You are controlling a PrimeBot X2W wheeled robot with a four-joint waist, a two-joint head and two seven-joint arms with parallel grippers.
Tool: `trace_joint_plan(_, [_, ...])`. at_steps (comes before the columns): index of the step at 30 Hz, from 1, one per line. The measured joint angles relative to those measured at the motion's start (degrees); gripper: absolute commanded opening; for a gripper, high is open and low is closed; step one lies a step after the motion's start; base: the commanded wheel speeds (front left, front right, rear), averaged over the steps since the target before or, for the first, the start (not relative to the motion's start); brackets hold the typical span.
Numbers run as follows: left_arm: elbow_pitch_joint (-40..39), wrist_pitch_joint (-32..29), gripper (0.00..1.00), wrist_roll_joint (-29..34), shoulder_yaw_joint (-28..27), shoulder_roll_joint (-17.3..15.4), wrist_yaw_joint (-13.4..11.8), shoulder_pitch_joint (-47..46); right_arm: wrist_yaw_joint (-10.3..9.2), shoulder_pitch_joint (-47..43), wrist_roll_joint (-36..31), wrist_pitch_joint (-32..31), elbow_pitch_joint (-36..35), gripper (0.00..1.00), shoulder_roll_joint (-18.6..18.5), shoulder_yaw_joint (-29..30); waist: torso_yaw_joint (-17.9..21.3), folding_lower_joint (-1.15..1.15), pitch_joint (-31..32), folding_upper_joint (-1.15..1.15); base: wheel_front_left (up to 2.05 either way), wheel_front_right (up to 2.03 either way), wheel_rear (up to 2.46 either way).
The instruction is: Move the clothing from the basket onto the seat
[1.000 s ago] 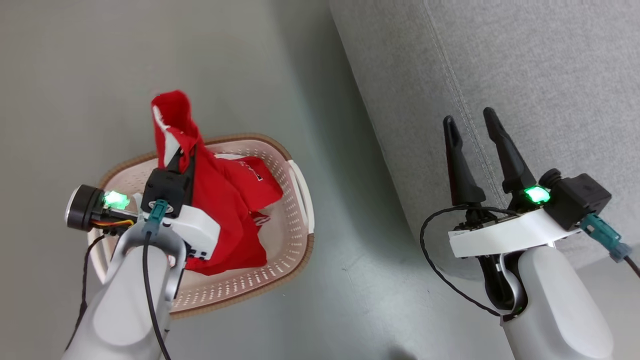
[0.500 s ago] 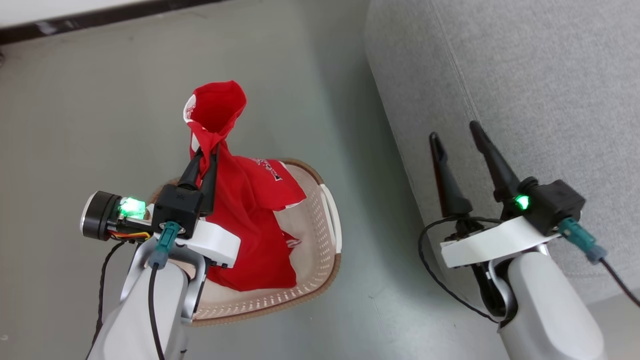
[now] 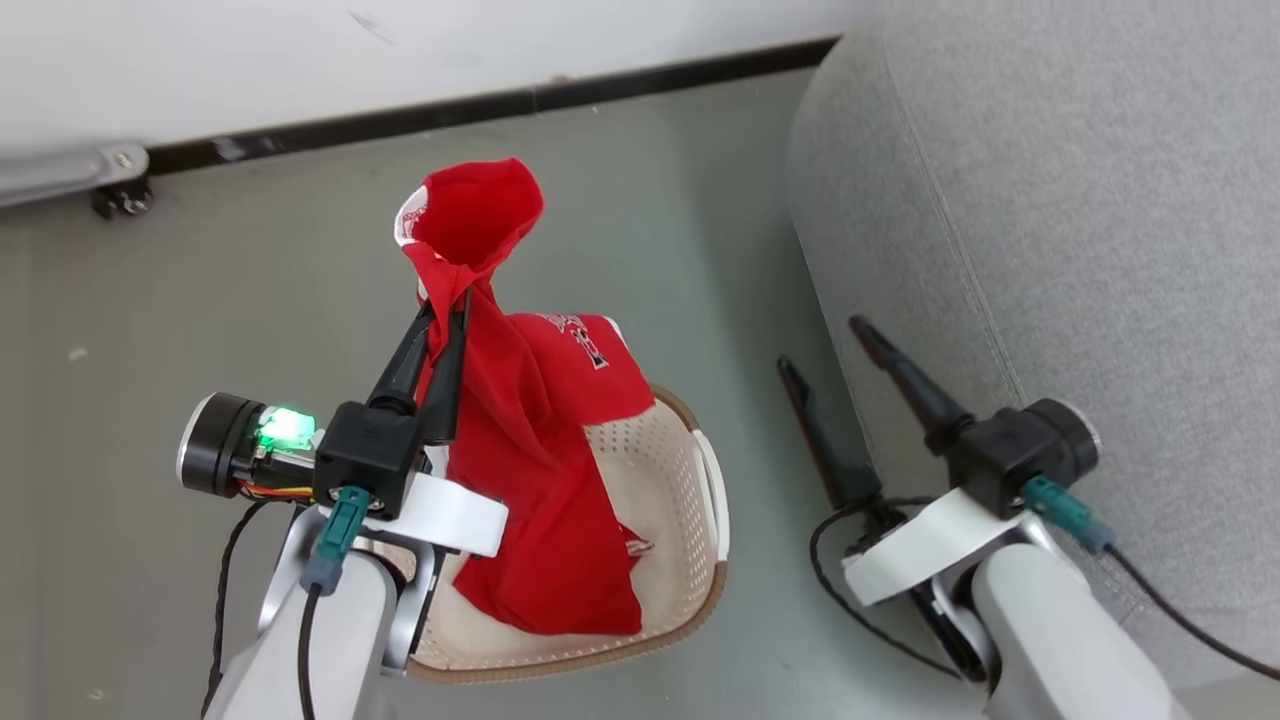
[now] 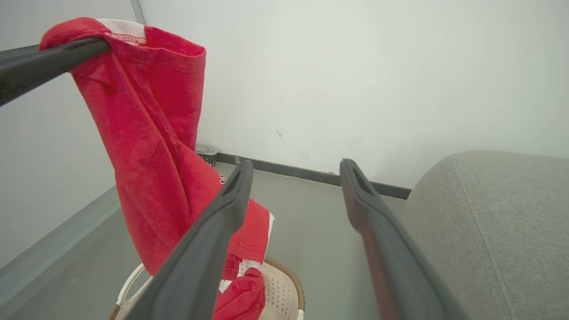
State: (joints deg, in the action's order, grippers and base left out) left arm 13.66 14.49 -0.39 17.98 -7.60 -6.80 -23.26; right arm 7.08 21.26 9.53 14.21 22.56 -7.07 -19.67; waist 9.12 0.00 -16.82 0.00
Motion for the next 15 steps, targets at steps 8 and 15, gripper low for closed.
trace_joint_plan(8, [-4.7,0.0,0.0,0.0,1.6,-0.4,1.0,0.9,0.0,-0.9,0.1,0.0,1.5,1.0,-2.1,-6.8,-1.9,0.0,4.5,0.0,0.0,0.0,0.0])
trace_joint_plan(15, [-8.3,0.2,0.0,-0.1,2.3,-1.0,2.7,1.0,0.04,-2.6,0.7,-0.7,1.8,1.0,-4.9,-11.1,-3.2,0.0,8.3,0.0,0.0,0.0,0.0])
